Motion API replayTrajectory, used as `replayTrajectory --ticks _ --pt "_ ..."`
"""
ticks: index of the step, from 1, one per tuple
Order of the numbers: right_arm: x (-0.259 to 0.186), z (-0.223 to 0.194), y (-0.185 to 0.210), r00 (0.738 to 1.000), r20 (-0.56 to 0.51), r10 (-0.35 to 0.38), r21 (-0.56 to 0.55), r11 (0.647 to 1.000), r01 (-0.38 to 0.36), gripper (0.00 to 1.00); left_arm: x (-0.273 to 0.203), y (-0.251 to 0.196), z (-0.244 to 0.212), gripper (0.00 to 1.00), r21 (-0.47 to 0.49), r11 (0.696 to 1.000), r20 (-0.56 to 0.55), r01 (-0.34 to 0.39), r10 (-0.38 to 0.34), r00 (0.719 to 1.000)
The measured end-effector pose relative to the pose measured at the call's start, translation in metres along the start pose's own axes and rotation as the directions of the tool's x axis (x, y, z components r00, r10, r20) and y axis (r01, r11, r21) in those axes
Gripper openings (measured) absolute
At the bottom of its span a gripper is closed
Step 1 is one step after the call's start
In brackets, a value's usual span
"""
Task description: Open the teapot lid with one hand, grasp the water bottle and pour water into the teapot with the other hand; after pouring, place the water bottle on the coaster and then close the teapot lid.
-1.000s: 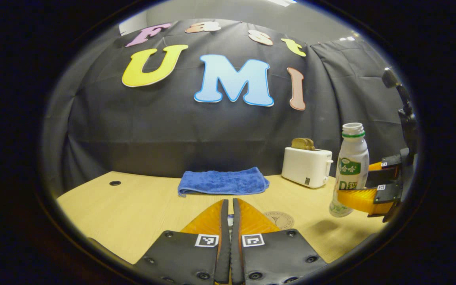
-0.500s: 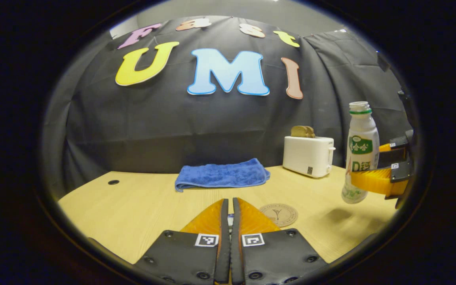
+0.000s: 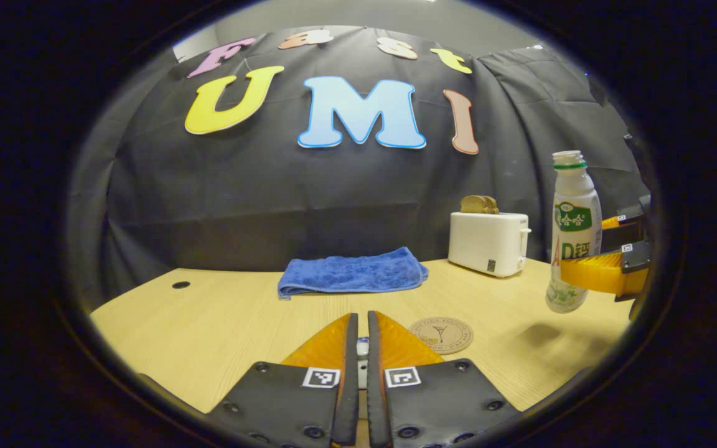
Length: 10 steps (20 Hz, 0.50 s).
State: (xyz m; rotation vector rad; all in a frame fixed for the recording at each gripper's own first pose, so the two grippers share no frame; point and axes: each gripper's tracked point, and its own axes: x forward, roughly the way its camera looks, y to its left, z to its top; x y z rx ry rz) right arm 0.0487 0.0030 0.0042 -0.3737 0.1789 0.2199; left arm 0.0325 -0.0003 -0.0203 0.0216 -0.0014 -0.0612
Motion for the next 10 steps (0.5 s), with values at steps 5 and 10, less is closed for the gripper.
replayTrajectory --ticks 5,10 --pt "0.0 0.003 0.004 1.0 0.004 0.002 -0.001 1.0 -0.002 0.73 -0.003 0.0 -0.002 0.36 -0.002 1.0 -0.009 0.003 -0.003 1.0" --pt "0.012 0.018 0.027 0.998 0.018 0.057 0.065 0.996 -0.058 0.73 -0.02 0.008 0.022 0.31 -0.029 1.0 0.04 0.008 -0.007 0.999"
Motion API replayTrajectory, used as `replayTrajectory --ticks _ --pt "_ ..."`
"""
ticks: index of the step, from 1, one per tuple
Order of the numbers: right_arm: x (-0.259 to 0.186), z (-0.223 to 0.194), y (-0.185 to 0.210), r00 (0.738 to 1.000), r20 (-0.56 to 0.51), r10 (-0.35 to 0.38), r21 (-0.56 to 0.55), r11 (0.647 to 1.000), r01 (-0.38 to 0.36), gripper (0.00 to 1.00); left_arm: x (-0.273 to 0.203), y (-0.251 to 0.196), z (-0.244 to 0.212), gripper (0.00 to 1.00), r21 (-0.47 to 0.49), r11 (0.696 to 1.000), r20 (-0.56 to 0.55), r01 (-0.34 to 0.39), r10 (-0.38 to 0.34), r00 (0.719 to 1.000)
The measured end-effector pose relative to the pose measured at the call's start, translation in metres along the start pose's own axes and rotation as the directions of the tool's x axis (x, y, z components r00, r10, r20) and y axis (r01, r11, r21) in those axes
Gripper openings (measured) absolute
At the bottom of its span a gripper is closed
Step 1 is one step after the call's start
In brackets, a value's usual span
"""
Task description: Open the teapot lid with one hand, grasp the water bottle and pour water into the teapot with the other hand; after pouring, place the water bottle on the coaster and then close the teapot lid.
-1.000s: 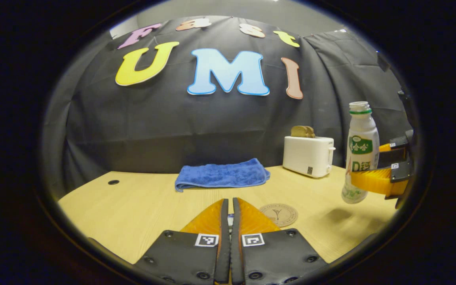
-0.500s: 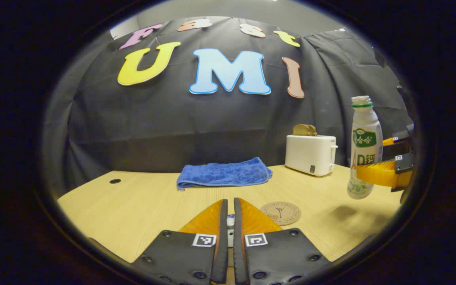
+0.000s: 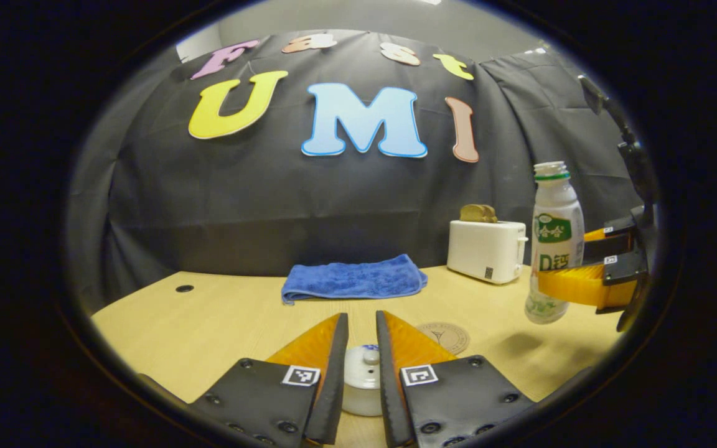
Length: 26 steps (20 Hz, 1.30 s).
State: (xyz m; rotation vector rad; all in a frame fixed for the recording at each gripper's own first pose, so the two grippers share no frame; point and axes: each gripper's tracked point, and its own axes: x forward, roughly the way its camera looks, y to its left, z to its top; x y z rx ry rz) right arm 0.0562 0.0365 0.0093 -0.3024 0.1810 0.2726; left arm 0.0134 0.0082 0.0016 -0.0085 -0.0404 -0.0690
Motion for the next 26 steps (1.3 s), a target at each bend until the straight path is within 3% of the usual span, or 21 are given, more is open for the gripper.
replayTrajectory --ticks 1,6,10,18,26 --pt "0.005 0.007 0.007 1.0 0.01 0.01 0.021 1.0 -0.01 0.73 -0.005 0.002 0.007 0.36 -0.013 1.0 0.017 0.004 -0.004 1.0" --pt "0.029 0.035 0.022 0.997 0.061 0.044 0.124 0.991 -0.052 0.73 -0.018 0.022 0.003 0.35 -0.071 0.997 0.0 -0.012 0.012 1.0" --pt "0.051 0.045 0.033 0.995 0.089 0.045 0.172 0.983 -0.059 0.73 -0.028 0.05 0.007 0.34 -0.077 0.995 0.011 -0.063 0.064 0.998" --pt "0.098 0.026 0.061 0.995 0.054 0.083 0.224 0.97 -0.093 0.72 -0.039 0.078 0.009 0.34 -0.11 0.989 0.024 -0.104 0.107 0.994" --pt "0.116 0.001 0.076 0.994 -0.009 0.111 0.247 0.963 -0.106 0.72 -0.04 0.074 0.008 0.31 -0.126 0.988 0.023 -0.091 0.095 0.995"
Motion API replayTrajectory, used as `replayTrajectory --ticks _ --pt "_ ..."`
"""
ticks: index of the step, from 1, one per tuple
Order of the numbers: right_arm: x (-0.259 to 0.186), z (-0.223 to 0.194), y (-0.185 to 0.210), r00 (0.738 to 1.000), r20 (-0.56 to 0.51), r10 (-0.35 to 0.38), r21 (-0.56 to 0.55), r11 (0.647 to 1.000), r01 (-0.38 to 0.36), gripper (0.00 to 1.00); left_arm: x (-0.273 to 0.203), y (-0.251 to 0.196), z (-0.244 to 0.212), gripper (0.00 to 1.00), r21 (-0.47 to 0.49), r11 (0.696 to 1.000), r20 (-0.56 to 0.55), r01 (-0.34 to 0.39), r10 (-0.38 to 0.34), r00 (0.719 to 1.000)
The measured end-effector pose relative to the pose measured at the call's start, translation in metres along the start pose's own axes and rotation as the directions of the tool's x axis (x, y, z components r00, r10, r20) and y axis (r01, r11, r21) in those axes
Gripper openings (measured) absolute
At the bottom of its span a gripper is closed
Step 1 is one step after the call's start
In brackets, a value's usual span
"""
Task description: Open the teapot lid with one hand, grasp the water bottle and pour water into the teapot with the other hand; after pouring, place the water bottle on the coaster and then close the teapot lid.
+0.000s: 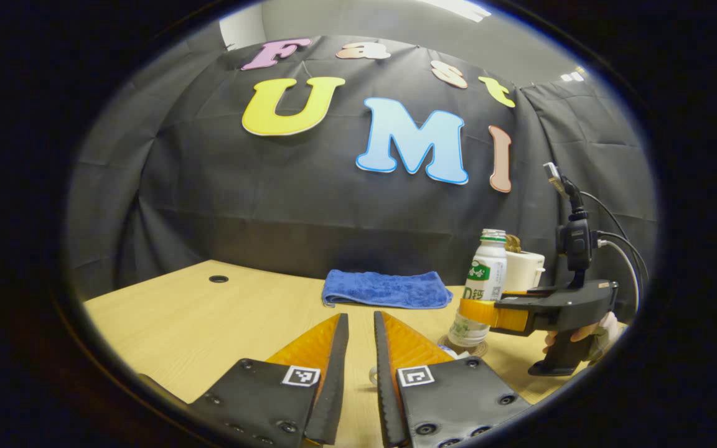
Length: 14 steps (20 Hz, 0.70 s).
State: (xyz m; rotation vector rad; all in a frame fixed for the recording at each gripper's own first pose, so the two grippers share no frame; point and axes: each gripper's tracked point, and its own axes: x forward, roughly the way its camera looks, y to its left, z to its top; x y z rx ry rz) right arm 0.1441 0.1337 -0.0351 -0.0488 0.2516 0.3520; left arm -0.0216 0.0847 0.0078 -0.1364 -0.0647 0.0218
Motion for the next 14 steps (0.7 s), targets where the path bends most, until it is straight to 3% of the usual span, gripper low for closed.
replayTrajectory --ticks 14 --pt "0.005 -0.015 0.002 1.0 -0.019 0.013 -0.036 0.999 -0.014 0.76 0.002 -0.004 -0.009 0.31 -0.002 1.0 -0.027 0.012 -0.012 1.0"
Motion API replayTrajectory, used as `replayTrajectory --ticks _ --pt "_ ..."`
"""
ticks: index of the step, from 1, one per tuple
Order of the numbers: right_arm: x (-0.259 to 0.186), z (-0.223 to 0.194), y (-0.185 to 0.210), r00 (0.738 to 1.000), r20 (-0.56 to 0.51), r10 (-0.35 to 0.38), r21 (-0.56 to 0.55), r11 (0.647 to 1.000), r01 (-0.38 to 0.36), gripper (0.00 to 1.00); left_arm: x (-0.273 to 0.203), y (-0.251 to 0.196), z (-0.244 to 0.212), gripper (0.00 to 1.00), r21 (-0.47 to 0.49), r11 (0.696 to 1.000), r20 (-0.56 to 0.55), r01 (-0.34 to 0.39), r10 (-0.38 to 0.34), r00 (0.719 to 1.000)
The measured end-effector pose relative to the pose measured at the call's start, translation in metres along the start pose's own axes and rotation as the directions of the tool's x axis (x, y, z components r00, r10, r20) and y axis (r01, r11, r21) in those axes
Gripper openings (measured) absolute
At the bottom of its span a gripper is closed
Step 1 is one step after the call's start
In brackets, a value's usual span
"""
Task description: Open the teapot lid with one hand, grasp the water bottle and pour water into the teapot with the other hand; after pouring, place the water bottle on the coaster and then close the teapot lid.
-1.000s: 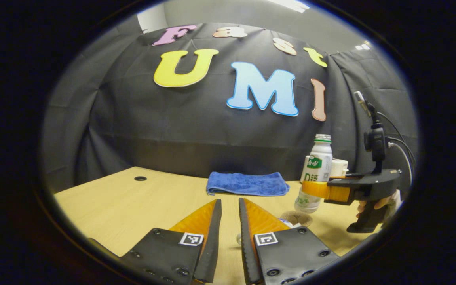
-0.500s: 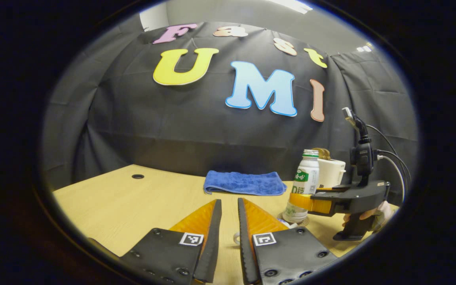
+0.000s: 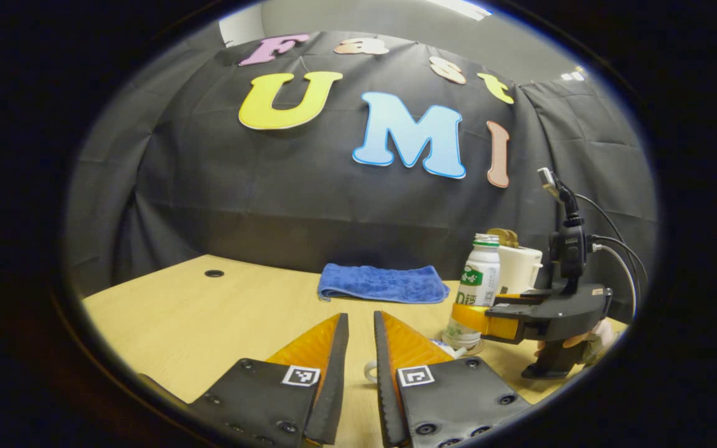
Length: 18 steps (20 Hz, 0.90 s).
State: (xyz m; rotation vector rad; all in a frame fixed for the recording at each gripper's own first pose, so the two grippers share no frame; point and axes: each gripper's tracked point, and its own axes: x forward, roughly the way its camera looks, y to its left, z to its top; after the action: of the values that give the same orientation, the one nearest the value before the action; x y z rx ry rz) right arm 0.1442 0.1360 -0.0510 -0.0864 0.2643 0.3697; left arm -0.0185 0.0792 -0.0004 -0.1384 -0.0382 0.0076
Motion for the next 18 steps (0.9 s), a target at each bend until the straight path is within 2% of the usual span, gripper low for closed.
replayTrajectory --ticks 3,6,12,14,15,18 --pt "-0.002 0.0 -0.001 1.0 0.003 -0.003 -0.01 1.0 0.003 0.79 0.001 -0.001 -0.001 0.31 0.0 1.0 -0.003 0.002 -0.002 1.0" --pt "-0.005 0.003 -0.001 1.0 0.018 0.006 0.002 1.0 -0.006 0.98 0.0 -0.004 -0.001 0.31 -0.005 1.0 -0.003 0.01 -0.01 1.0" --pt "-0.032 0.013 -0.012 0.997 0.071 -0.036 -0.014 0.999 0.037 0.98 -0.005 -0.018 0.007 0.31 -0.014 0.999 0.02 0.035 -0.034 0.999" --pt "-0.05 0.015 -0.012 0.995 0.089 -0.041 -0.011 0.999 0.042 0.94 -0.013 -0.026 0.007 0.31 -0.033 0.999 0.022 0.043 -0.043 0.999" --pt "-0.06 0.015 -0.01 0.994 0.098 -0.038 -0.006 0.999 0.039 0.98 -0.019 -0.03 0.007 0.31 -0.04 0.998 0.023 0.048 -0.047 0.999" --pt "-0.095 0.018 -0.006 0.99 0.133 -0.054 0.022 0.998 0.051 0.98 -0.04 -0.04 0.009 0.32 -0.024 0.999 0.028 0.041 -0.04 0.999"
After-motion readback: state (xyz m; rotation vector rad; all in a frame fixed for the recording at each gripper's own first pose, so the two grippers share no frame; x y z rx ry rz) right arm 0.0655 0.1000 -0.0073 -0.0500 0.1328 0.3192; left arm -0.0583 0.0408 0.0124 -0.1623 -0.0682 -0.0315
